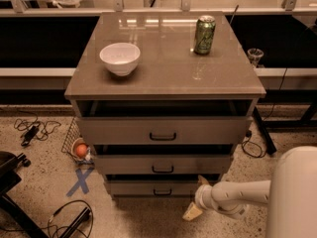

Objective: Open bottom drawer

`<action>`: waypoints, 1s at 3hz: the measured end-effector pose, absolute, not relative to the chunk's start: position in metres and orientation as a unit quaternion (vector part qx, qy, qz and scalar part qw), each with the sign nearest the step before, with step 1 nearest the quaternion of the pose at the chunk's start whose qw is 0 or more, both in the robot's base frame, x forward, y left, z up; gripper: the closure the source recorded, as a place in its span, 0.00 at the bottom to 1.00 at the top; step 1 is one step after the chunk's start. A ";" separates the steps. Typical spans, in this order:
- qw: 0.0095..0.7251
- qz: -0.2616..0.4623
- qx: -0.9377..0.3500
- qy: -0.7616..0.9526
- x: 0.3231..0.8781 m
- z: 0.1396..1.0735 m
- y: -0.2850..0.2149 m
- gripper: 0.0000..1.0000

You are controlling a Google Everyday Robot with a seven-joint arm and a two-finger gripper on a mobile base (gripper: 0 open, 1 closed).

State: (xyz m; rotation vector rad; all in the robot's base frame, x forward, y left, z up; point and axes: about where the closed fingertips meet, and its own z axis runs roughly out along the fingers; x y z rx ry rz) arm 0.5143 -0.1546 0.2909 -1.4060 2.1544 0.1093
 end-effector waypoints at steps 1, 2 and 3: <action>0.279 0.049 -0.513 0.810 0.543 0.251 -0.164 0.00; 0.273 0.060 -0.509 0.814 0.557 0.224 -0.166 0.00; 0.271 0.078 -0.502 0.817 0.573 0.205 -0.160 0.03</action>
Offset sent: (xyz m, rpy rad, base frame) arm 0.0537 -0.0178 -0.0812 0.0274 0.0393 -0.0256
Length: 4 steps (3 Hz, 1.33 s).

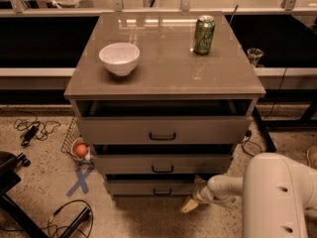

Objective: Open bottom drawer

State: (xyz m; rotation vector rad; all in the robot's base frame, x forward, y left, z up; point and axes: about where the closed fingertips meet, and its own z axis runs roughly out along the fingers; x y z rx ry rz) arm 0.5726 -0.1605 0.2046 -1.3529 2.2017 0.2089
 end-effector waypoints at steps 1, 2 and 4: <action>0.271 0.092 -0.502 0.816 0.582 0.196 -0.151 0.26; 0.271 0.107 -0.507 0.811 0.584 0.192 -0.140 0.49; 0.264 0.102 -0.517 0.808 0.523 0.263 -0.182 1.00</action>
Offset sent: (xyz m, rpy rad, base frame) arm 0.0153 0.0287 -0.0154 0.0710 0.0365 0.0523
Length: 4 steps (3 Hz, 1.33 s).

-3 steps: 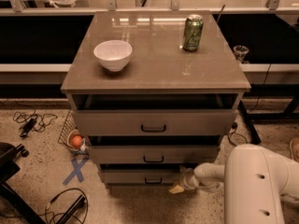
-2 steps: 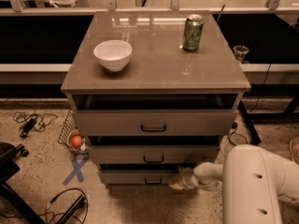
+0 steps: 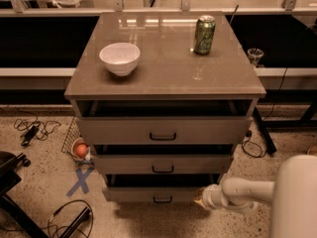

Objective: Open bottom drawer

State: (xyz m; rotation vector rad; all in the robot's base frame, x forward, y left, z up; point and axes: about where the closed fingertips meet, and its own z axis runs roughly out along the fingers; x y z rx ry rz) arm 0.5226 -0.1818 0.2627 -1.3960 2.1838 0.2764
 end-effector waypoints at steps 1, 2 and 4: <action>0.248 0.112 -0.515 0.813 0.454 0.309 -0.208 1.00; 0.231 0.127 -0.526 0.809 0.424 0.305 -0.197 0.74; 0.273 0.093 -0.544 0.788 0.520 0.290 -0.177 0.20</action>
Offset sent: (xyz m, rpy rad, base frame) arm -0.0578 -0.0243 0.0431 -0.0019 0.0296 -0.0028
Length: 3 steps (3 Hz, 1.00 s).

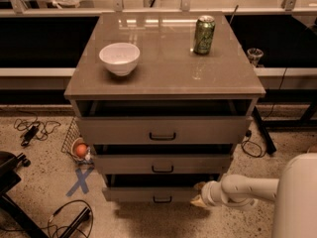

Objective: Open bottom drawer

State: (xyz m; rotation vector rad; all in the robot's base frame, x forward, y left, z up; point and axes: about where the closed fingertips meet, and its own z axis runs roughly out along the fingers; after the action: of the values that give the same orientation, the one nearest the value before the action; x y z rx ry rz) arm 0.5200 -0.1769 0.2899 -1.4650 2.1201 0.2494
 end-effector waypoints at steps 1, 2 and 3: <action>0.277 0.088 -0.547 0.785 0.550 0.278 -0.172 0.00; 0.252 0.095 -0.543 0.795 0.552 0.255 -0.176 0.16; 0.227 0.094 -0.538 0.806 0.547 0.238 -0.185 0.39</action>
Offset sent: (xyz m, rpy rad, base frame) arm 0.0320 -0.0146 -0.0614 -0.0520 0.1082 -0.0277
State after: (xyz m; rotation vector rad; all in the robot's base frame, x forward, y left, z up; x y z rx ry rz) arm 0.5472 -0.1853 0.2385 -1.4836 2.2204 0.2593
